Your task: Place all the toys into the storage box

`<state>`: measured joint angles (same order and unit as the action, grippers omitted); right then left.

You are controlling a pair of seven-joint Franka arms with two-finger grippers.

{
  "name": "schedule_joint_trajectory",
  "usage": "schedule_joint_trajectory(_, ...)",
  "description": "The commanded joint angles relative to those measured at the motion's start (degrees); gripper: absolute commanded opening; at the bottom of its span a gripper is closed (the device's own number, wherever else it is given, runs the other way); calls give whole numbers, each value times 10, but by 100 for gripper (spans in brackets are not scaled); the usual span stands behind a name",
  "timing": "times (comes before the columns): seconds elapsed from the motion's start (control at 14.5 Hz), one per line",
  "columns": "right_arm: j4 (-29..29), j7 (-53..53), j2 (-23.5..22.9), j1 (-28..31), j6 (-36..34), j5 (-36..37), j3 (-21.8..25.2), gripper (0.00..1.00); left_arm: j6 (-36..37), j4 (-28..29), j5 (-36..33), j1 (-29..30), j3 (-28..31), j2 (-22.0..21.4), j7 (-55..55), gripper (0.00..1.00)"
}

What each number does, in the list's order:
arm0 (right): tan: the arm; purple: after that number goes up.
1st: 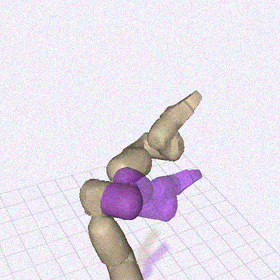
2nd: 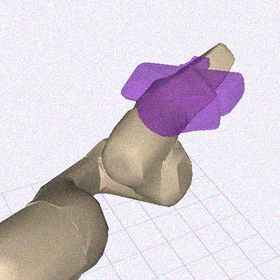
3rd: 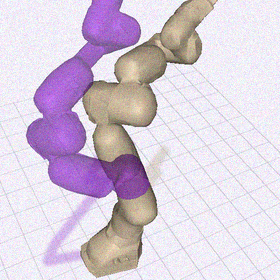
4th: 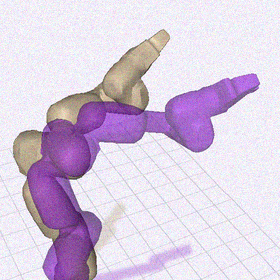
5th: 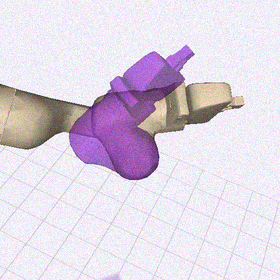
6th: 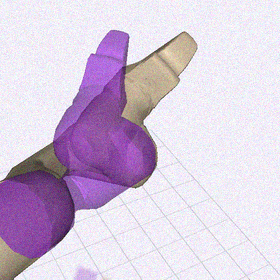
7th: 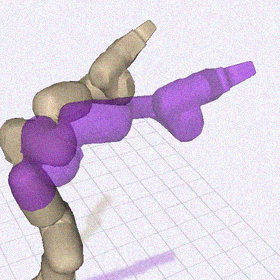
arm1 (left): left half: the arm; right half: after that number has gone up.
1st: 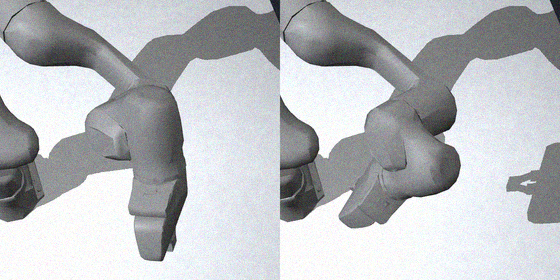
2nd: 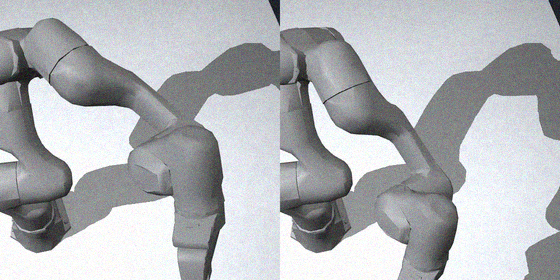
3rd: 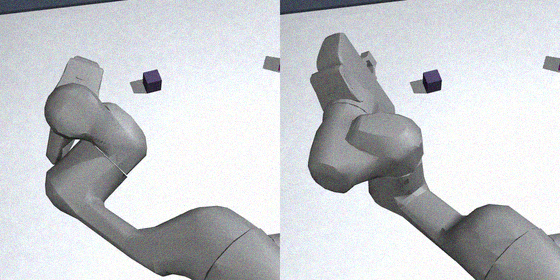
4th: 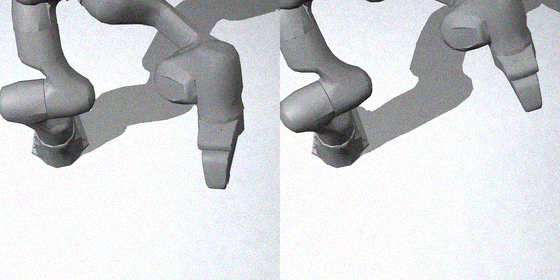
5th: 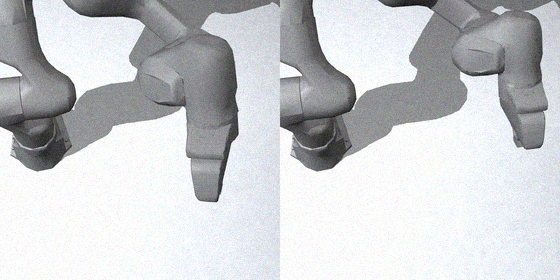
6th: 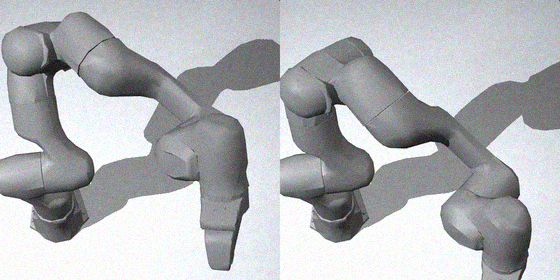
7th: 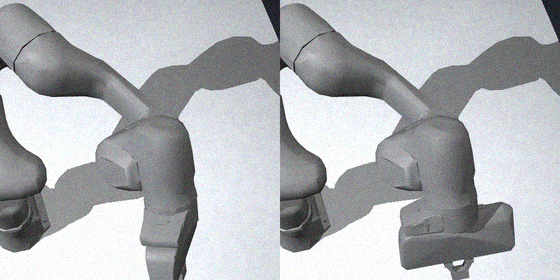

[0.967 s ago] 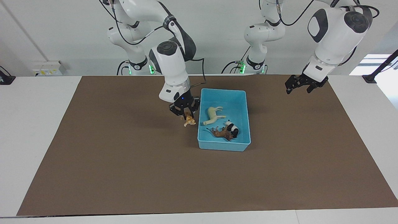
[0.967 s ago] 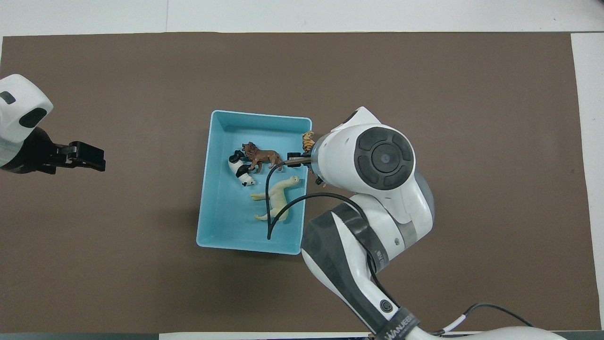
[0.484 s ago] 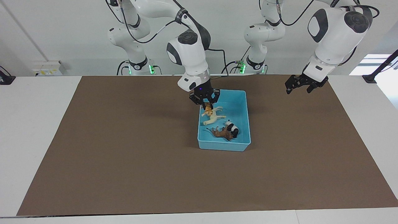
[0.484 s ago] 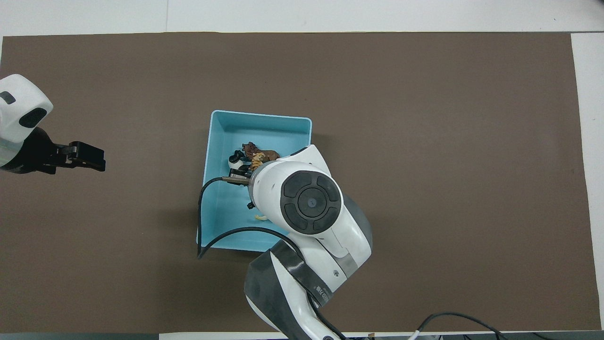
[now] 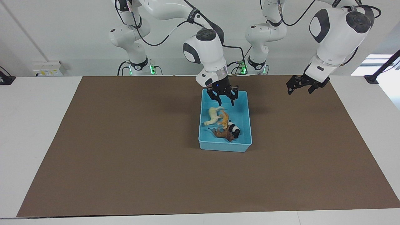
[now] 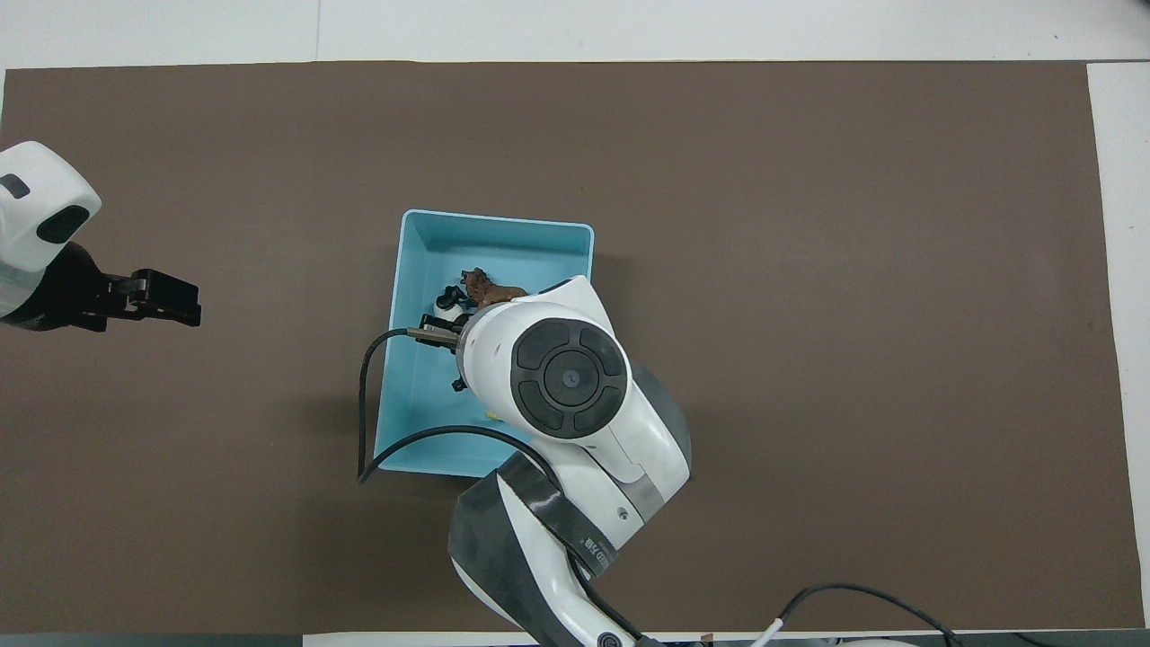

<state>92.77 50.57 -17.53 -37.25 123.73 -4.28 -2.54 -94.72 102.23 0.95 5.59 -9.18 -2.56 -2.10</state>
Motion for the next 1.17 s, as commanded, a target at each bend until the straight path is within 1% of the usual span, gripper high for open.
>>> schedule_joint_trajectory(0.0, -6, -139, 25, 63, -54, 6, -4, 100, -6, 13, 0, 2, 3, -16, 3, 100)
schedule_joint_trajectory(0.28, -6, -321, 69, 162, -136, -1, -5, 100, -6, 13, 0, 0, 2, -15, 3, 100)
schedule_joint_trajectory(0.41, -6, -373, 90, 211, -188, -1, -4, 100, -6, 13, 0, 1, 3, -15, 3, 100)
schedule_joint_trajectory(0.76, 4, -386, 133, 286, -303, 9, -3, 100, -6, 13, 0, 1, 2, -15, 3, 100)
schedule_joint_trajectory(0.9, 23, -387, 152, 315, -314, 9, -3, 100, -6, 13, 0, 1, 2, -15, 3, 100)
schedule_joint_trajectory(1.11, 27, -397, 161, 344, -327, 9, -2, 100, -6, 13, 0, 1, 2, -15, 3, 100)
